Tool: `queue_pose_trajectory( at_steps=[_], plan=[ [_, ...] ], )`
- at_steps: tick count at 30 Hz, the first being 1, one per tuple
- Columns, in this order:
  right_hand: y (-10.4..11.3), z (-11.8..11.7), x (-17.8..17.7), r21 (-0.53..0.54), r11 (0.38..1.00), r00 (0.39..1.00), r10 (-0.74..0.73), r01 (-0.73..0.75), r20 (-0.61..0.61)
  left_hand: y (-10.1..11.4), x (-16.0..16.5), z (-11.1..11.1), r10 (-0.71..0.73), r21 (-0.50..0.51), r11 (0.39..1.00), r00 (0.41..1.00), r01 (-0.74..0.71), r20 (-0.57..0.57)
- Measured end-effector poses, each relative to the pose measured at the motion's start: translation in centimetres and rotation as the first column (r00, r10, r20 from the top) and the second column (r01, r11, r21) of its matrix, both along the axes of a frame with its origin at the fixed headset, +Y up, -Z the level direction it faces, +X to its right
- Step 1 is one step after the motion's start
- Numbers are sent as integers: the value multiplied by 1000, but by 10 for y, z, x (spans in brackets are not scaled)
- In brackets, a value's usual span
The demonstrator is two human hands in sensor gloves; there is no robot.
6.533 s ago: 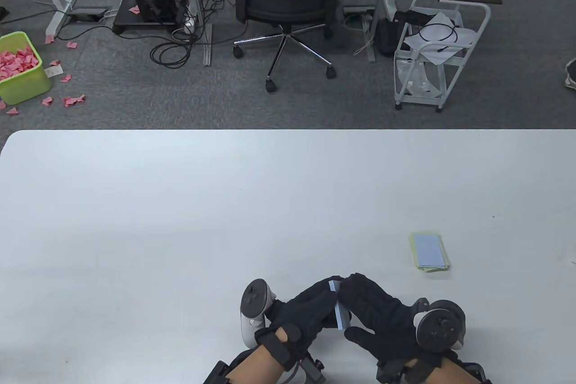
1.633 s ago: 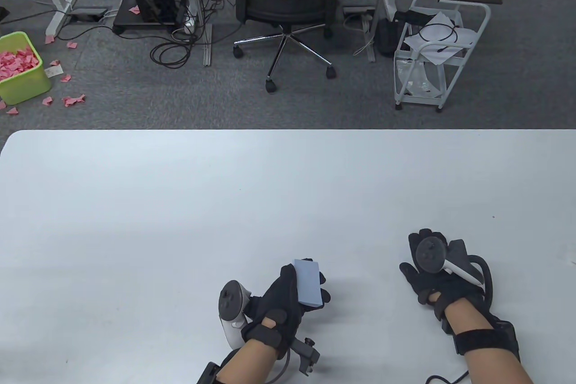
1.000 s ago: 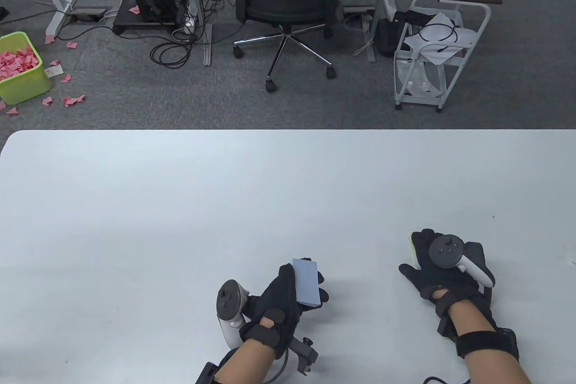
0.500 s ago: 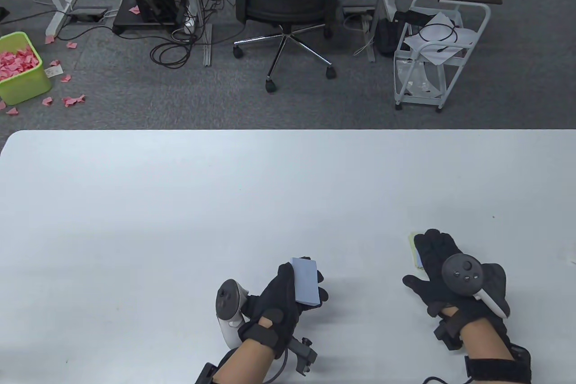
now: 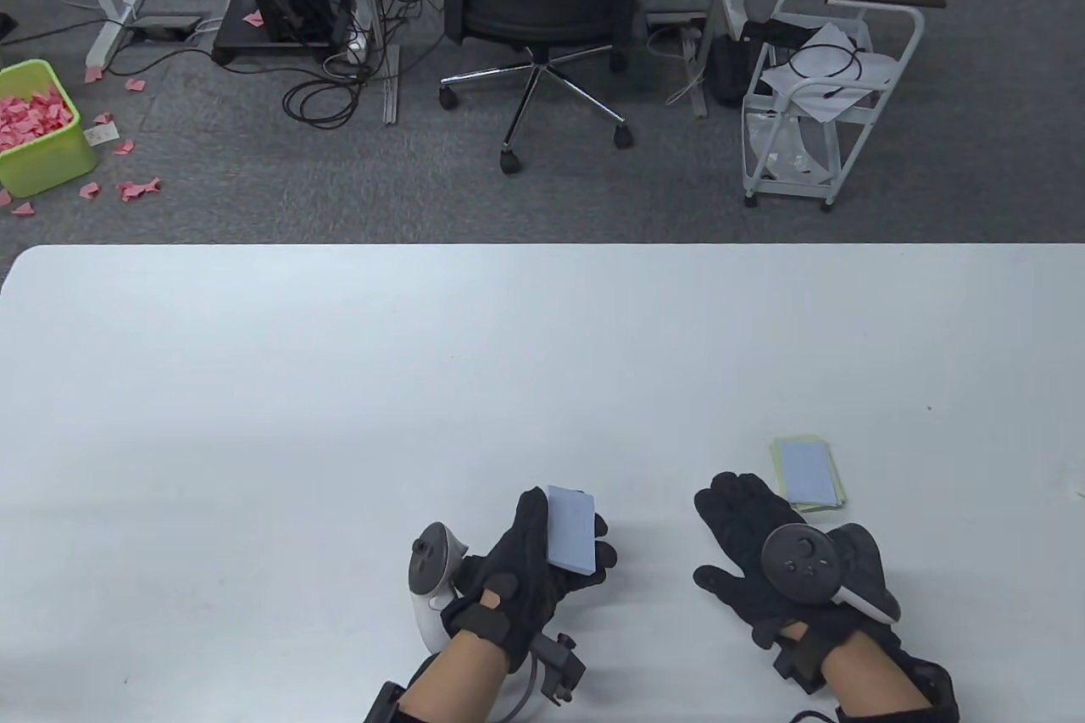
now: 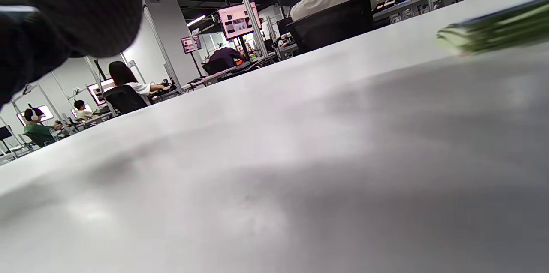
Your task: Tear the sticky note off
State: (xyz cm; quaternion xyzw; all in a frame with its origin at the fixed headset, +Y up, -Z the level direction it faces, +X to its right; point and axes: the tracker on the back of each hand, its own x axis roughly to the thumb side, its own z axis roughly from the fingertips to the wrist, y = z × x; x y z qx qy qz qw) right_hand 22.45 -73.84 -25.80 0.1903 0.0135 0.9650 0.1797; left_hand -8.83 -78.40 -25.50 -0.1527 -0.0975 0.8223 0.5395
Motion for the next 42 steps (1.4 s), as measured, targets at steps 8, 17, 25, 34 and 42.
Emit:
queue_pose_trajectory(
  at_steps=[8,17,25,34,42],
  plan=[
    [1,0,3,-9,999,999,-41,41,-26,-1,-5,-3,-308,2,951,947,310,-93],
    [1,-1,3,-27,998,997,-62,61,-48,8,2,-14,-762,89,633,639,769,-103],
    [2,1,1,-27,998,996,-56,54,-67,19,19,-13,-916,228,323,364,919,-167],
    [3,3,0,-30,998,995,-55,53,-79,39,-1,-2,-924,403,-6,149,915,-353],
    [1,7,-8,0,999,992,-44,44,-118,73,-19,16,-867,555,-181,135,812,-479]
  ],
)
